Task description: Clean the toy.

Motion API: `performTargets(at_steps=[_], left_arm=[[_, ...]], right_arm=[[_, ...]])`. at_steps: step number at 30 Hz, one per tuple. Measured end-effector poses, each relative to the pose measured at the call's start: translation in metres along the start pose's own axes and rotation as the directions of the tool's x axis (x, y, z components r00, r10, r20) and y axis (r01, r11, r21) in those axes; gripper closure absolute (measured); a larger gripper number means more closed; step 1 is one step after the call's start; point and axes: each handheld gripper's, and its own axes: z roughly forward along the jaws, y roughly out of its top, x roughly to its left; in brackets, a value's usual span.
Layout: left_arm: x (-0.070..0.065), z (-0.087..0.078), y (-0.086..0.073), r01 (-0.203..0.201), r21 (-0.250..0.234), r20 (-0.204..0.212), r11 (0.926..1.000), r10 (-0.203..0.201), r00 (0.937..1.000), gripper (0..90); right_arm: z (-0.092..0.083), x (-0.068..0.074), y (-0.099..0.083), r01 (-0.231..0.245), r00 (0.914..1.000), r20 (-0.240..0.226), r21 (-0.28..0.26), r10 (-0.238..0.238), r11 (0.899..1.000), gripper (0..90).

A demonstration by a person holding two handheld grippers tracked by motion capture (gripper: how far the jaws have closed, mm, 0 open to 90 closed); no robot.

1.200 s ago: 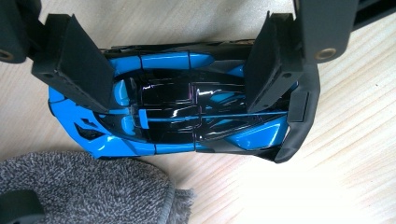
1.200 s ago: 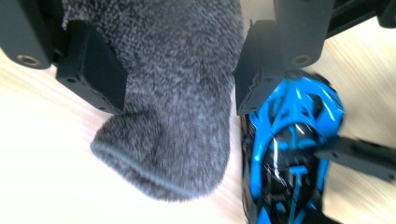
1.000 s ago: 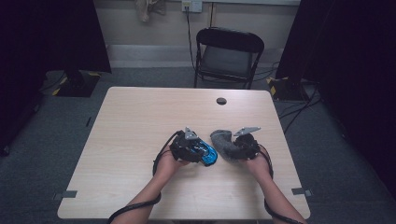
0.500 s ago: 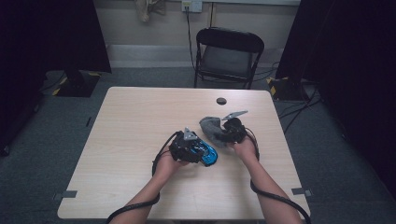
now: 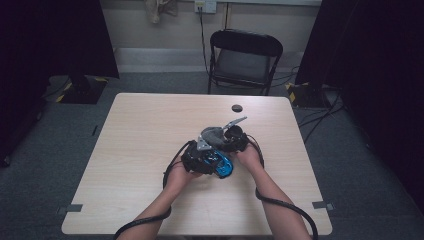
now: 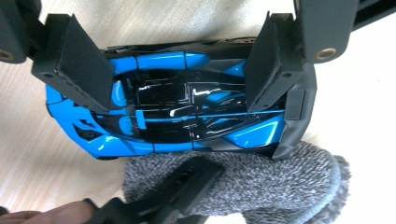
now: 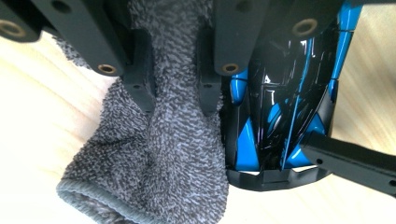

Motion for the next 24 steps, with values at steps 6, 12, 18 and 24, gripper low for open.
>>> performTargets(at_steps=[6, 12, 18, 24], left_arm=[[-0.002, 0.0, 0.002, -0.012, 0.017, 0.006, 0.9998, 0.012, 0.9999, 24.2], [0.0, 0.001, 0.003, -0.018, 0.022, 0.011, 0.9996, 0.017, 0.9998, 24.1], [-0.001, 0.0, 0.004, -0.024, 0.031, 0.015, 0.9992, 0.024, 0.9996, 24.1], [-0.002, 0.001, 0.003, -0.023, 0.02, 0.016, 0.9995, 0.022, 0.9996, 24.1]], right_arm=[[-0.004, 0.0, -0.006, 0.01, 0.9999, 0.001, -0.003, -0.01, 1.0, 73.6], [-0.009, 0.001, -0.009, 0.031, 0.9995, 0.006, 0.009, -0.031, 0.999, 73.6], [-0.013, 0.002, -0.015, 0.029, 0.9996, 0.006, 0.005, -0.029, 1.0, 73.7], [-0.018, 0.001, -0.022, 0.011, 0.9999, 0.0, -0.002, -0.011, 1.0, 73.8]])
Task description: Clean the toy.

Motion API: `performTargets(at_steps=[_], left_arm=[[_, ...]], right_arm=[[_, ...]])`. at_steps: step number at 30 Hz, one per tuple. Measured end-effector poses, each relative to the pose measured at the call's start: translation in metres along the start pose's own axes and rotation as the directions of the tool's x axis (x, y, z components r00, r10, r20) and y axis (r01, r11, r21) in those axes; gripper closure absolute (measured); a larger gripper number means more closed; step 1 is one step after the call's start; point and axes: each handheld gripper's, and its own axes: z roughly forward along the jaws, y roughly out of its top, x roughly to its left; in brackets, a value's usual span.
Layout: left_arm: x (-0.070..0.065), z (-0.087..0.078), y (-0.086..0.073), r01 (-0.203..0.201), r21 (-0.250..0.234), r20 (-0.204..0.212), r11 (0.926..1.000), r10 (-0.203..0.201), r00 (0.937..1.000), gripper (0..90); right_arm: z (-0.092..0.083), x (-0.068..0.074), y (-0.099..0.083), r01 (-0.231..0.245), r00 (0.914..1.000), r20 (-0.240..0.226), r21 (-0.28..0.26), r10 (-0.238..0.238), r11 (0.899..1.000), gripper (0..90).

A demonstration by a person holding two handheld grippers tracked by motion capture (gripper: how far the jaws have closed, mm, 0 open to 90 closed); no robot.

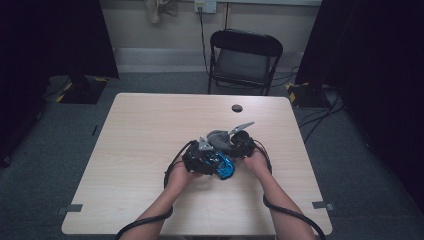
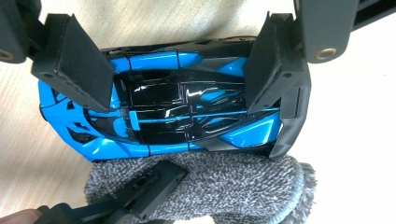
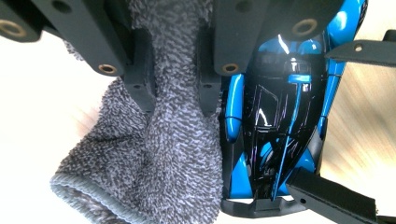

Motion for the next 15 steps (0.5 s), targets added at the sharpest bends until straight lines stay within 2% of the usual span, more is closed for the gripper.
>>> performTargets(at_steps=[15], left_arm=[[0.0, 0.0, 0.001, -0.014, 0.015, 0.01, 0.9998, 0.013, 0.9999, 24.2]], right_arm=[[-0.01, -0.002, -0.012, -0.011, 0.9999, -0.009, 0.003, 0.011, 1.0, 74.0]])
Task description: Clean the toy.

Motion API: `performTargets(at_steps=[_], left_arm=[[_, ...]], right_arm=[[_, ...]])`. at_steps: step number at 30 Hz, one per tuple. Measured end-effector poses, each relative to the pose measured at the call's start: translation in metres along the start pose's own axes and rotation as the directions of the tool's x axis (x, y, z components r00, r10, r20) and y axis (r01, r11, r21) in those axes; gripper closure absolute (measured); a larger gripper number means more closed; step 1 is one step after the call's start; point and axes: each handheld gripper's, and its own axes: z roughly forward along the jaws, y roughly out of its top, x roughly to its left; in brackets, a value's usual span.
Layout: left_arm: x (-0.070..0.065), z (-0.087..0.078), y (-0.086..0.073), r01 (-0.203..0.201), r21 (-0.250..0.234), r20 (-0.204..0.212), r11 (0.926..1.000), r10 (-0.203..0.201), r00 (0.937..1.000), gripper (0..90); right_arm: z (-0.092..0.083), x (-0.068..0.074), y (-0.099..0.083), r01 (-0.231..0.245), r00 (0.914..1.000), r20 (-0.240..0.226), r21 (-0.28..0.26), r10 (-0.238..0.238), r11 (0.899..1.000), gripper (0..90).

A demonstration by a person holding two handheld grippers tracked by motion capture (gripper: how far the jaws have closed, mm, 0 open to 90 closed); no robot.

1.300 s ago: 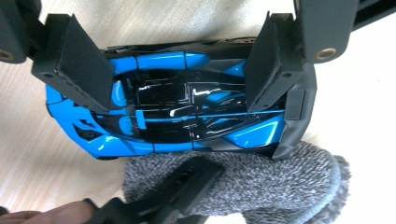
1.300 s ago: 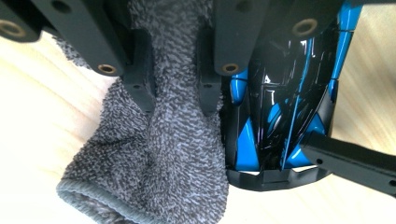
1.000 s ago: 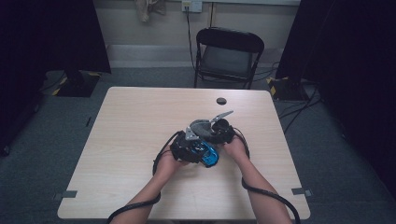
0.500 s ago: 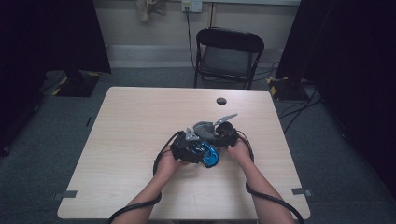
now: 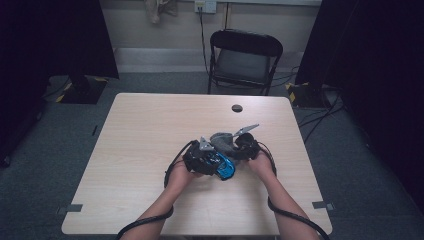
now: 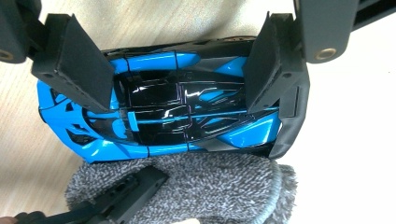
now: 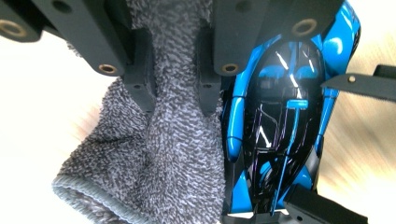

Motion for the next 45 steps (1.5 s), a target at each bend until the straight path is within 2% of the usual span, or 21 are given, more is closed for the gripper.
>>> performTargets(at_steps=[17, 29, 34, 40, 45], left_arm=[[-0.002, 0.0, 0.0, 0.0, -0.006, 0.003, 1.0, 0.0, 1.0, 24.5], [-0.004, 0.001, 0.0, -0.002, -0.003, 0.004, 1.0, 0.002, 1.0, 24.5], [-0.005, 0.0, 0.001, -0.006, 0.009, 0.001, 0.9999, 0.006, 1.0, 24.7], [-0.007, 0.0, 0.003, -0.004, 0.013, 0.004, 0.9999, 0.004, 1.0, 24.7], [-0.009, 0.0, 0.003, -0.007, 0.018, 0.008, 0.9998, 0.007, 0.9999, 24.7]], right_arm=[[-0.014, -0.002, -0.013, 0.037, 0.9993, -0.005, 0.026, -0.037, 0.999, 73.8], [-0.029, 0.001, -0.037, -0.01, 0.9999, -0.005, -0.006, 0.01, 1.0, 73.7], [-0.037, 0.003, -0.043, -0.003, 0.9999, -0.013, 0.005, 0.003, 1.0, 73.7], [-0.042, 0.007, -0.053, -0.033, 0.999, -0.03, -0.015, 0.032, 0.999, 73.7], [-0.047, 0.008, -0.057, -0.03, 0.999, -0.032, -0.006, 0.03, 1.0, 73.7]])
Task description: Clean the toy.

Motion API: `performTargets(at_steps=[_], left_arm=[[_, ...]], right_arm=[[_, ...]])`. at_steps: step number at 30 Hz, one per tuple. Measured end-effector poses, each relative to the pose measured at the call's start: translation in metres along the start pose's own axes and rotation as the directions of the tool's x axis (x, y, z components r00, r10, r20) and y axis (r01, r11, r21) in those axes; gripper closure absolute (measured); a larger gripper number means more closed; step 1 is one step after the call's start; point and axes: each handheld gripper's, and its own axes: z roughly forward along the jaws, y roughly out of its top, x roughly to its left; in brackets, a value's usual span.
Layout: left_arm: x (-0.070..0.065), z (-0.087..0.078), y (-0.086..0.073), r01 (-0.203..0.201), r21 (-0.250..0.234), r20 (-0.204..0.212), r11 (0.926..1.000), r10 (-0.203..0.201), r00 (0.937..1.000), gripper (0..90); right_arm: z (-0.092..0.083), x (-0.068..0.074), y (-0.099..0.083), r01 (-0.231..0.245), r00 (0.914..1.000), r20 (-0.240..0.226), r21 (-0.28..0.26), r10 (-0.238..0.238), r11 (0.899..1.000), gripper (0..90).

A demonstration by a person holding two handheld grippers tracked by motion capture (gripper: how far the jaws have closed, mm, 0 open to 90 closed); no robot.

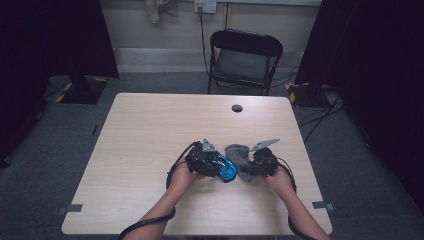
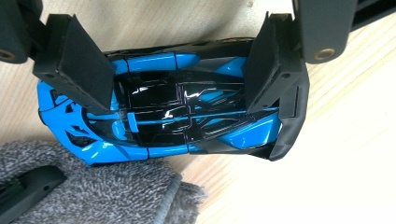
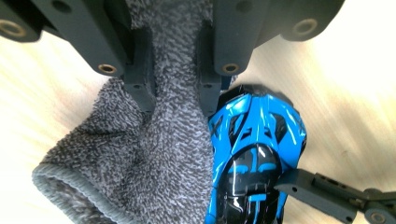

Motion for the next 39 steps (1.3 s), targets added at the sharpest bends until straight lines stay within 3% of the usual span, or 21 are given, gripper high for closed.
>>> performTargets(at_steps=[8, 15, 22, 30, 35, 39], left_arm=[[0.0, 0.0, 0.0, -0.001, 0.0, -0.004, 1.0, 0.001, 1.0, 24.7], [0.0, 0.0, 0.001, -0.004, 0.005, -0.006, 1.0, 0.004, 1.0, 24.7], [-0.002, 0.0, 0.0, 0.004, 0.004, -0.008, 1.0, -0.004, 1.0, 25.2], [-0.001, 0.0, -0.001, 0.004, -0.009, -0.01, 1.0, -0.004, 0.9999, 25.3], [-0.002, -0.001, -0.001, 0.008, -0.01, -0.005, 0.9999, -0.008, 1.0, 25.5], [-0.002, 0.0, -0.002, 0.009, -0.012, -0.004, 0.9999, -0.009, 1.0, 25.5]], right_arm=[[-0.009, -0.001, -0.007, -0.009, 0.9999, -0.011, 0.009, 0.009, 1.0, 73.6], [-0.012, 0.001, -0.016, -0.015, 0.9992, -0.037, -0.01, 0.015, 1.0, 73.6], [-0.019, -0.002, -0.018, -0.034, 0.9991, -0.025, -0.039, 0.034, 0.999, 73.5], [-0.029, -0.012, 0.004, -0.059, 0.998, 0.016, -0.116, 0.061, 0.992, 73.4], [-0.021, -0.016, 0.025, -0.043, 0.9978, 0.045, -0.131, 0.049, 0.991, 73.4], [-0.008, -0.018, 0.038, -0.027, 0.9979, 0.055, -0.111, 0.033, 0.993, 73.2]])
